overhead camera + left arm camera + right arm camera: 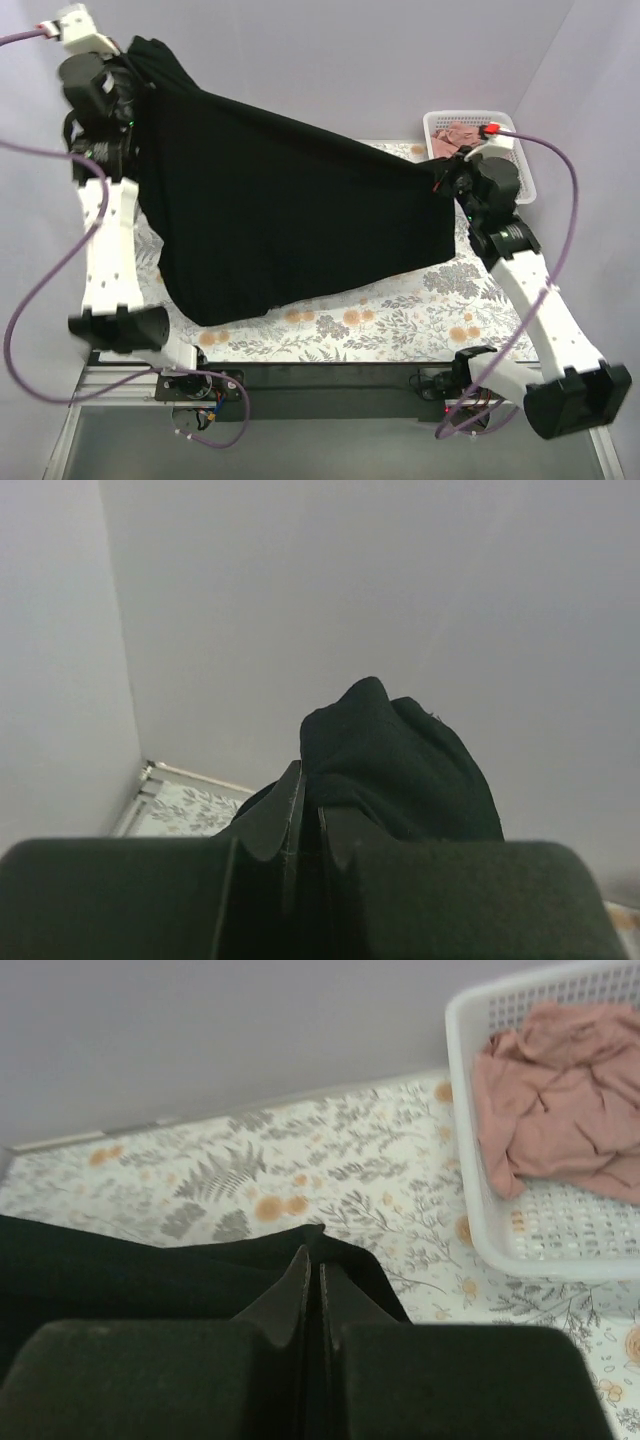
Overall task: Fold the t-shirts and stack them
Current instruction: Flatten the tshirt out
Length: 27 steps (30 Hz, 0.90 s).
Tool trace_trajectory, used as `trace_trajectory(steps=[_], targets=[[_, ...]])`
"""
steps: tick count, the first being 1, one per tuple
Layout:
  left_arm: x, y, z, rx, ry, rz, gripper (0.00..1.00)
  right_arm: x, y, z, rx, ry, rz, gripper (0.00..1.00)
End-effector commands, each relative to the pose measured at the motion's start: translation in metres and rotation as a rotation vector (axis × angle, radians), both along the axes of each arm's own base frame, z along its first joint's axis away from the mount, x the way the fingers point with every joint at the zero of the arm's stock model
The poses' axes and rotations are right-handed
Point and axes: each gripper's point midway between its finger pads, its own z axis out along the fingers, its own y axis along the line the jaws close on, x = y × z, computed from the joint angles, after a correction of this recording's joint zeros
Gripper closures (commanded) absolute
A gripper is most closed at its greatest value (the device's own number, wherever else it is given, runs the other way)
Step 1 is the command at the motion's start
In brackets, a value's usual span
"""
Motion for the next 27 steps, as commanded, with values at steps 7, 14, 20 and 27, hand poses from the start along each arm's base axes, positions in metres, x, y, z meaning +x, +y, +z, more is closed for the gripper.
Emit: trace_trajectory(steps=[7, 14, 20, 27], targets=[[0.191, -0.006, -0.170, -0.069, 0.239, -0.082, 0.97, 0.104, 0.002, -0.077, -0.130, 0.123, -0.090, 0.99], [0.219, -0.011, -0.236, -0.131, 0.329, -0.073, 0.31, 0.144, 0.018, -0.109, -0.216, 0.203, -0.018, 0.36], [0.163, -0.019, -0.256, -0.249, 0.417, -0.052, 0.13, 0.109, 0.065, -0.097, -0.242, 0.175, 0.225, 0.21], [0.028, -0.027, -0.329, -0.355, 0.679, 0.012, 0.13, 0.000, 0.199, -0.129, -0.374, 0.123, 0.772, 0.27]])
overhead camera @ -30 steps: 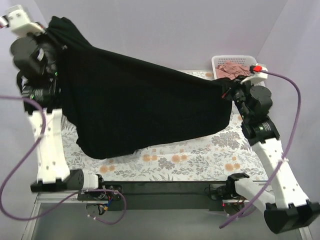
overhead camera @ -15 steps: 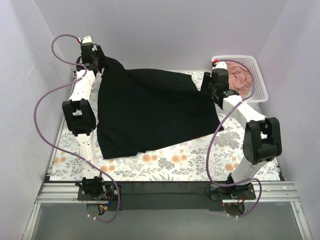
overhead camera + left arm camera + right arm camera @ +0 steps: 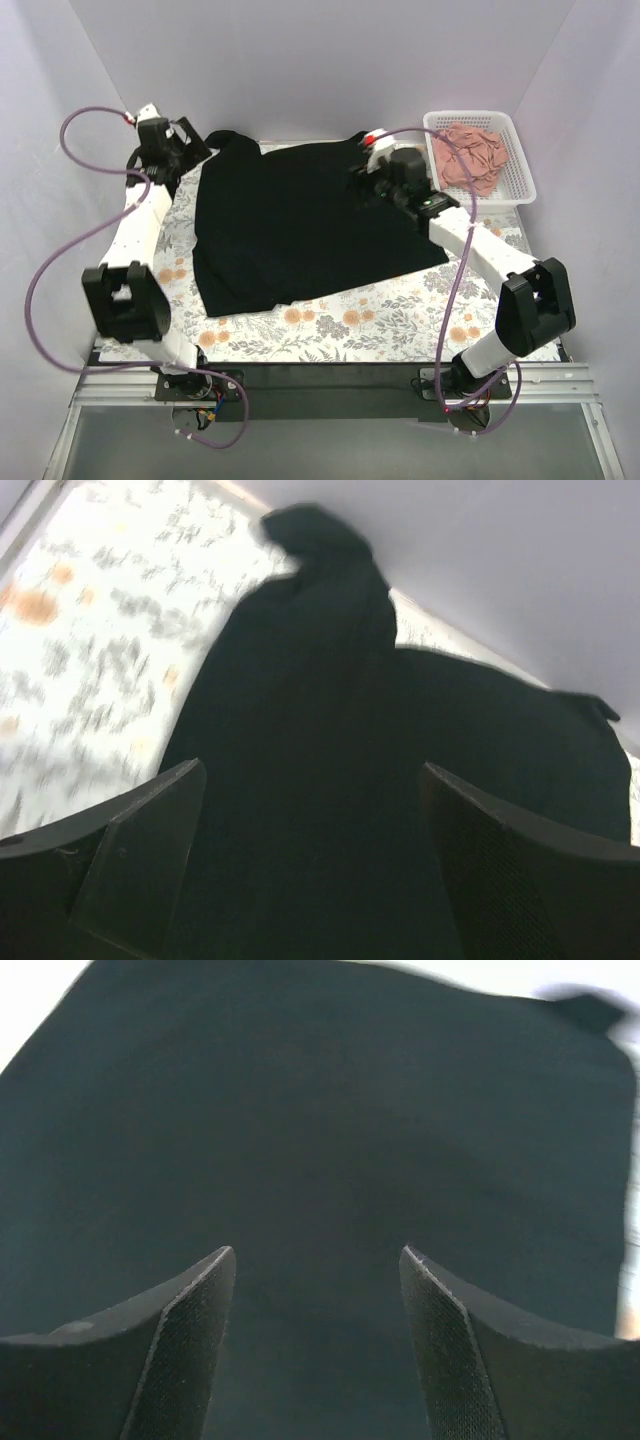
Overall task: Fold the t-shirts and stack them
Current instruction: Flatten the tshirt out
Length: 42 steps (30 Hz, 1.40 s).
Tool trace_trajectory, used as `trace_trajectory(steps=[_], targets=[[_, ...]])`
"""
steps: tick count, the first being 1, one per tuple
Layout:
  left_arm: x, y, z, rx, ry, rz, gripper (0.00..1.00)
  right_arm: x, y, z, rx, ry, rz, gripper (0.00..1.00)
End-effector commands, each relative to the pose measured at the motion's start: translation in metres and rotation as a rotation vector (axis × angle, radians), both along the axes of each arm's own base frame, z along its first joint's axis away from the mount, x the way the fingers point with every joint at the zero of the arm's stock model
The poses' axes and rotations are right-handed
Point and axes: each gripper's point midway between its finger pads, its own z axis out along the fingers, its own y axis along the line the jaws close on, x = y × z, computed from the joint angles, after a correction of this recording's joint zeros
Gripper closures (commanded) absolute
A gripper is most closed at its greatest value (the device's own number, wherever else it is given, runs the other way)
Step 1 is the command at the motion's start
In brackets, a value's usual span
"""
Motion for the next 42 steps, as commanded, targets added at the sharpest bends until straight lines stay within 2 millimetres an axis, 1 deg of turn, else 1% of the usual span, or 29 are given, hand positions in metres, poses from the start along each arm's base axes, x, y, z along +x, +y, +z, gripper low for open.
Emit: trace_trajectory(steps=[1, 2, 3, 4, 5, 6, 8, 9, 10, 11, 12, 13, 14, 15, 16, 17, 18, 20, 21, 23, 24, 27, 31, 34, 35, 36, 39, 40, 42], targets=[[-0.074, -0.003, -0.027, -0.040, 0.104, 0.047, 0.13, -0.072, 0.077, -0.022, -0.076, -0.026, 0.384, 0.28], [-0.092, -0.002, -0.039, -0.037, 0.140, 0.057, 0.13, -0.087, 0.089, -0.035, -0.124, -0.039, 0.453, 0.28], [-0.119, -0.001, -0.056, -0.044, 0.173, 0.081, 0.13, -0.115, 0.115, -0.042, -0.152, -0.055, 0.552, 0.28], [-0.132, -0.001, -0.064, -0.045, 0.186, 0.088, 0.13, -0.132, 0.124, -0.062, -0.201, -0.025, 0.603, 0.28], [-0.143, 0.000, -0.069, -0.044, 0.187, 0.098, 0.13, -0.145, 0.133, -0.072, -0.234, -0.024, 0.648, 0.28], [-0.165, 0.001, -0.085, -0.043, 0.204, 0.122, 0.13, -0.169, 0.151, -0.089, -0.290, -0.035, 0.736, 0.28], [-0.179, 0.000, -0.095, -0.052, 0.197, 0.132, 0.14, -0.191, 0.166, -0.106, -0.348, -0.044, 0.812, 0.28], [-0.186, -0.001, -0.094, -0.054, 0.178, 0.132, 0.14, -0.207, 0.180, -0.108, -0.381, -0.078, 0.861, 0.28], [-0.198, -0.001, -0.113, -0.059, 0.216, 0.138, 0.14, -0.215, 0.187, -0.125, -0.420, -0.069, 0.887, 0.28], [-0.203, -0.002, -0.119, -0.057, 0.225, 0.133, 0.14, -0.231, 0.198, -0.130, -0.439, -0.082, 0.926, 0.30], [-0.207, -0.001, -0.121, -0.052, 0.225, 0.135, 0.14, -0.235, 0.207, -0.130, -0.450, -0.099, 0.936, 0.31], [-0.211, 0.000, -0.126, -0.042, 0.239, 0.136, 0.14, -0.238, 0.212, -0.146, -0.488, -0.093, 0.949, 0.32], [-0.214, 0.001, -0.131, -0.035, 0.248, 0.142, 0.14, -0.243, 0.219, -0.148, -0.497, -0.103, 0.960, 0.34], [-0.215, 0.002, -0.130, -0.033, 0.239, 0.147, 0.14, -0.257, 0.228, -0.152, -0.512, -0.121, 0.994, 0.37], [-0.215, 0.003, -0.129, -0.030, 0.232, 0.152, 0.14, -0.257, 0.235, -0.159, -0.556, -0.150, 0.992, 0.38], [-0.213, 0.004, -0.127, -0.024, 0.219, 0.156, 0.14, -0.262, 0.240, -0.162, -0.570, -0.167, 1.010, 0.38], [-0.212, 0.008, -0.125, -0.011, 0.215, 0.167, 0.14, -0.265, 0.243, -0.166, -0.617, -0.200, 0.985, 0.38], [-0.208, 0.010, -0.118, -0.002, 0.202, 0.175, 0.14, -0.265, 0.252, -0.174, -0.656, -0.239, 0.979, 0.38], [-0.209, 0.011, -0.119, -0.001, 0.205, 0.176, 0.14, -0.267, 0.255, -0.176, -0.666, -0.255, 0.977, 0.38], [-0.209, 0.011, -0.120, 0.002, 0.208, 0.174, 0.14, -0.261, 0.261, -0.181, -0.689, -0.296, 0.942, 0.38], [-0.210, 0.011, -0.119, 0.002, 0.205, 0.174, 0.14, -0.256, 0.260, -0.184, -0.710, -0.311, 0.917, 0.38], [-0.210, 0.010, -0.117, 0.000, 0.195, 0.172, 0.14, -0.251, 0.263, -0.185, -0.722, -0.350, 0.897, 0.38], [-0.210, 0.009, -0.115, -0.002, 0.190, 0.168, 0.14, -0.243, 0.264, -0.195, -0.765, -0.369, 0.876, 0.39], [-0.210, 0.009, -0.117, -0.003, 0.195, 0.165, 0.14, -0.241, 0.267, -0.202, -0.779, -0.374, 0.881, 0.51], [-0.210, 0.009, -0.116, -0.003, 0.193, 0.165, 0.15, -0.242, 0.268, -0.202, -0.776, -0.375, 0.887, 0.57], [-0.210, 0.009, -0.116, -0.001, 0.194, 0.165, 0.14, -0.245, 0.269, -0.205, -0.778, -0.369, 0.909, 0.76], [-0.210, 0.010, -0.114, 0.003, 0.186, 0.168, 0.15, -0.250, 0.272, -0.193, -0.755, -0.353, 0.927, 0.98], [-0.210, 0.011, -0.114, 0.004, 0.186, 0.171, 0.15, -0.253, 0.274, -0.178, -0.721, -0.363, 0.937, 0.99], [-0.211, 0.011, -0.114, 0.007, 0.185, 0.175, 0.15, -0.256, 0.276, -0.159, -0.669, -0.360, 0.939, 0.99]])
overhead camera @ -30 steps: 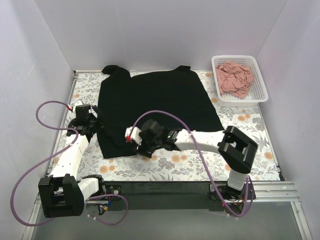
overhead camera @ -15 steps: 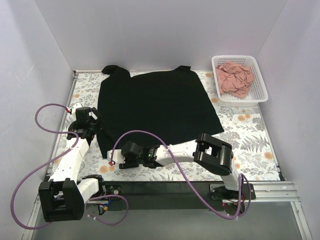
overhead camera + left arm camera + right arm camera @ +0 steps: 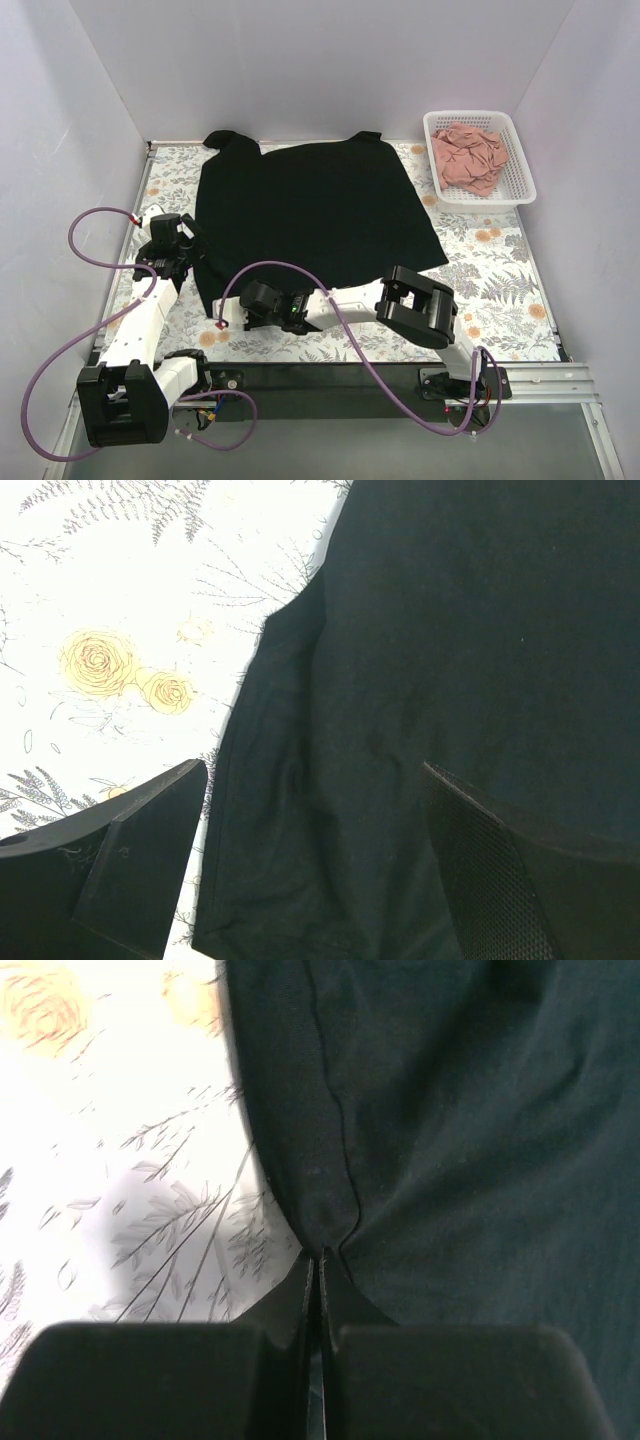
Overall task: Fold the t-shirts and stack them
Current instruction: Flatten the tshirt out
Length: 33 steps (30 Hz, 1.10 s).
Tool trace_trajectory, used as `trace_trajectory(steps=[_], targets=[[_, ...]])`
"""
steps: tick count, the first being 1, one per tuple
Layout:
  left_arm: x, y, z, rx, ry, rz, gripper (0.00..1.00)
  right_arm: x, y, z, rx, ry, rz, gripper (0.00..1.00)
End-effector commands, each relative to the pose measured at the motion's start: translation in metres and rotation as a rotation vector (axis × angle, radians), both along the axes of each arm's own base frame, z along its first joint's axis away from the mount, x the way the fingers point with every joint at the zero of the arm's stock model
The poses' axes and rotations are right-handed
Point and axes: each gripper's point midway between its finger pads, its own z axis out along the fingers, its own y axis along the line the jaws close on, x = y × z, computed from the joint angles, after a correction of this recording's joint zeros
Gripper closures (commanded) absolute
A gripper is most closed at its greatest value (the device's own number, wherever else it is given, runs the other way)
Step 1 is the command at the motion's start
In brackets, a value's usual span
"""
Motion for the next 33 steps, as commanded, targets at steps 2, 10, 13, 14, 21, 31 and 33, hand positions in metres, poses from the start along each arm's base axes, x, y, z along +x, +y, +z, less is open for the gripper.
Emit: trace_trajectory(steps=[2, 10, 13, 14, 21, 31, 33], targets=[[0.005, 0.005, 0.018, 0.030, -0.055, 0.010, 0.15, -0.010, 0.014, 0.070, 0.129, 0.093, 0.046, 0.99], [0.008, -0.005, 0.017, 0.009, -0.060, -0.045, 0.15, 0.071, 0.010, 0.124, 0.273, 0.502, -0.082, 0.99], [0.009, -0.010, 0.014, -0.005, -0.057, -0.075, 0.15, 0.123, 0.000, 0.120, 0.333, 0.679, -0.214, 0.99], [0.010, -0.012, 0.014, -0.012, -0.058, -0.081, 0.16, 0.137, -0.004, 0.115, 0.348, 0.730, -0.254, 0.98], [0.014, -0.037, 0.010, -0.086, -0.080, -0.207, 0.16, 0.242, -0.066, 0.067, 0.489, 1.142, -0.602, 0.51], [0.010, -0.117, 0.003, -0.246, -0.055, -0.519, 0.19, 0.241, -0.138, 0.109, 0.489, 0.798, -0.723, 0.34], [0.007, -0.126, -0.007, -0.237, 0.005, -0.537, 0.23, 0.226, -0.158, 0.110, 0.467, 0.764, -0.757, 0.35]])
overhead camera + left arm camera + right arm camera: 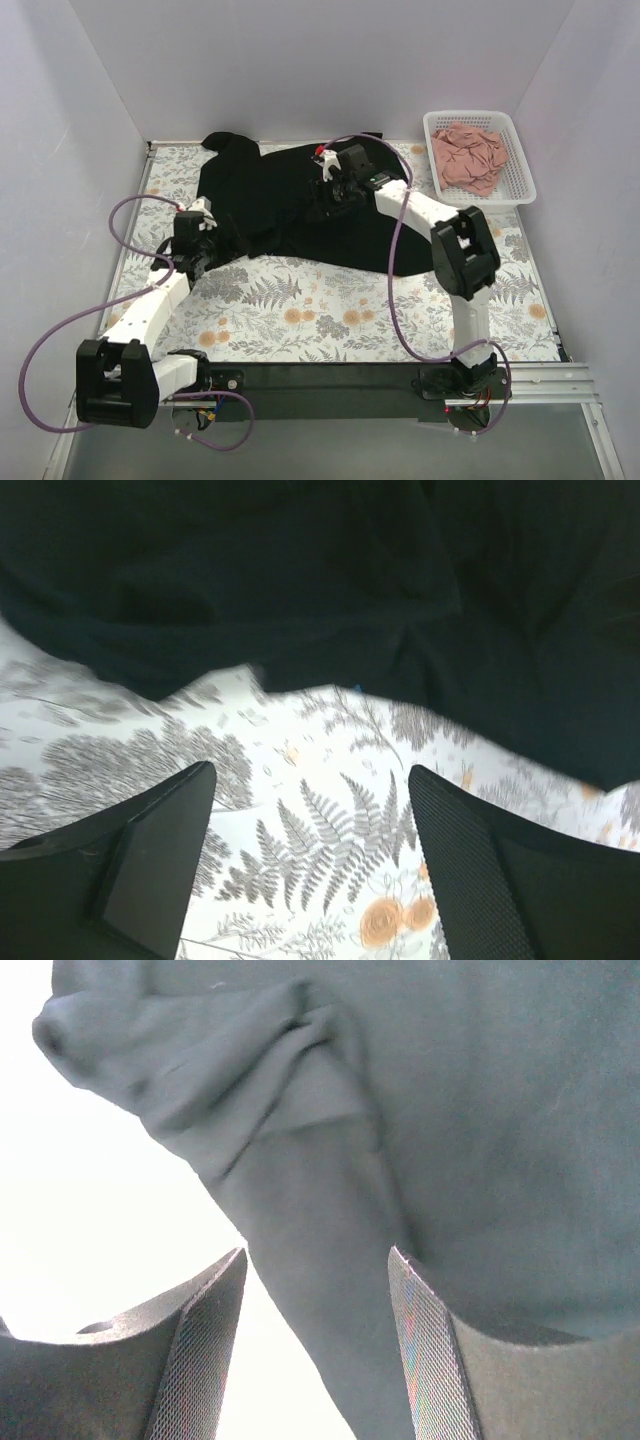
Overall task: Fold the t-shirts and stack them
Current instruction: Flatten the tshirt out
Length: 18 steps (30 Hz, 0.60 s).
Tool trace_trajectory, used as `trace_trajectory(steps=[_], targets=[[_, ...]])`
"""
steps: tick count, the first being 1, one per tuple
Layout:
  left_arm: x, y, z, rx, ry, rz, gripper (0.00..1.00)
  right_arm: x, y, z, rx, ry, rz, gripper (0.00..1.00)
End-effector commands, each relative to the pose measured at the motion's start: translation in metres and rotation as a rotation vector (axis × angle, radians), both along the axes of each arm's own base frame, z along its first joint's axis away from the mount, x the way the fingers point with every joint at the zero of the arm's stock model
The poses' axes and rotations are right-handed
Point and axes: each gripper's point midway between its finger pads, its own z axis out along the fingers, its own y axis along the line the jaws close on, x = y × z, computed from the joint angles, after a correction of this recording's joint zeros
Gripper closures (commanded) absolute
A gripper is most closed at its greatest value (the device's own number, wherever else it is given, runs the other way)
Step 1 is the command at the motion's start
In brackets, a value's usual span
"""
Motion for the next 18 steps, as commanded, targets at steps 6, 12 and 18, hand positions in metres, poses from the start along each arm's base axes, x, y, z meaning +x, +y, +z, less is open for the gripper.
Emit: trace_trajectory(steps=[6, 12, 18], targets=[[-0.006, -0.043, -0.020, 0.039, 0.120, -0.111, 0.46, -0.055, -0.050, 0.044, -0.021, -0.155, -0.040, 0.36], [0.034, -0.051, -0.014, 0.093, 0.105, -0.082, 0.56, -0.088, -0.081, 0.005, -0.056, -0.108, -0.106, 0.36], [0.081, -0.028, -0.023, 0.150, 0.115, 0.094, 0.77, -0.110, -0.097, -0.019, -0.072, -0.068, -0.133, 0.36]])
